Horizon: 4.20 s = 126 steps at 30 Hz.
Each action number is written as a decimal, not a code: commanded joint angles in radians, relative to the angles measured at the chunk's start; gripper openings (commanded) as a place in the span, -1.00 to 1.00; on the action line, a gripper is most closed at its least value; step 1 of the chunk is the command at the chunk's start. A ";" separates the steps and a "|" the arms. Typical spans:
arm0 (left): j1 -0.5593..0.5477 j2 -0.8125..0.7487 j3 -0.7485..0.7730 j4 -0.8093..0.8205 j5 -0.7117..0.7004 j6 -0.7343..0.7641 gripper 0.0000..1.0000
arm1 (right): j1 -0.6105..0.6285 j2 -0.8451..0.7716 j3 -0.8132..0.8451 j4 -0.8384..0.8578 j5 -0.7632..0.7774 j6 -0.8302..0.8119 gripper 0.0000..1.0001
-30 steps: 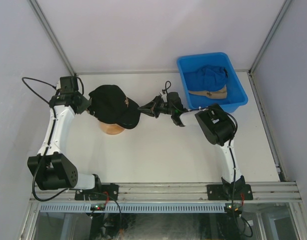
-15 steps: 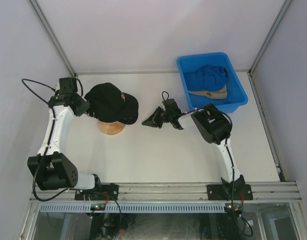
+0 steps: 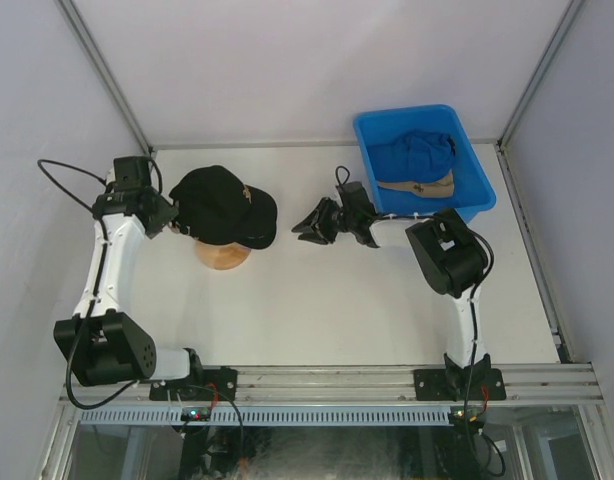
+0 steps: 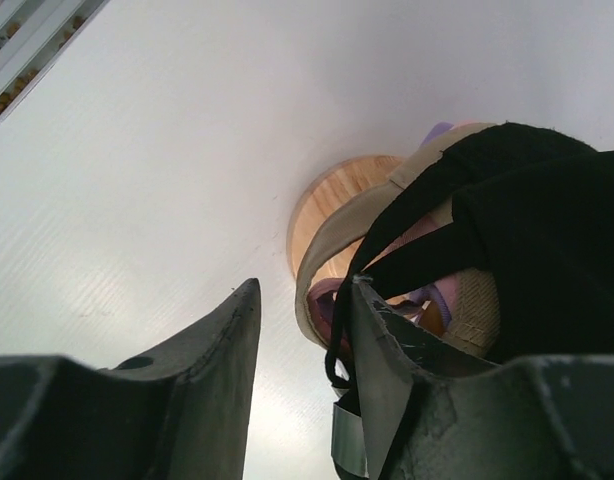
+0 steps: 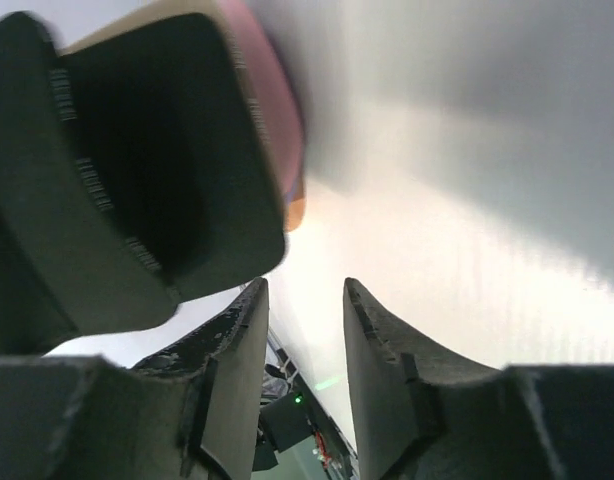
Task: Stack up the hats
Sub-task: Pick up the hat from the bin.
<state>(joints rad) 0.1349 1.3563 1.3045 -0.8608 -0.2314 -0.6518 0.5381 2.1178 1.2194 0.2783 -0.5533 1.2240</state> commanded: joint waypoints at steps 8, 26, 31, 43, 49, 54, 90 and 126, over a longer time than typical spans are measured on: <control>0.033 -0.084 -0.010 -0.049 -0.029 -0.002 -0.04 | -0.010 -0.128 0.069 0.043 -0.011 -0.074 -0.21; 0.063 -0.167 -0.041 0.004 0.036 -0.039 -0.02 | -0.010 -0.040 0.196 0.107 -0.056 -0.032 -0.13; 0.064 -0.172 -0.065 0.046 0.086 -0.048 -0.03 | -0.010 0.001 0.221 0.125 -0.071 -0.019 -0.10; 0.064 -0.232 -0.060 -0.056 -0.004 -0.079 -0.03 | -0.045 -0.128 0.333 -0.229 0.025 -0.311 -0.08; 0.064 -0.303 -0.044 -0.074 -0.022 -0.114 -0.02 | -0.105 -0.245 0.454 -0.481 0.173 -0.501 -0.05; 0.063 -0.347 -0.022 -0.079 -0.041 -0.137 -0.02 | -0.177 -0.301 0.518 -0.576 0.298 -0.588 0.05; -0.110 -0.355 -0.017 0.219 -0.077 -0.180 -0.03 | -0.455 0.404 1.305 -1.164 0.821 -0.603 0.58; -0.120 -0.440 0.035 0.231 0.073 -0.201 -0.02 | -0.420 -0.230 0.818 -0.861 0.714 -0.743 -1.00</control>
<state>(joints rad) 0.0227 0.9306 1.2648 -0.6617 -0.2356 -0.8463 0.1051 2.0109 2.1365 -0.6994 0.1741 0.5194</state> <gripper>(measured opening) 0.486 0.003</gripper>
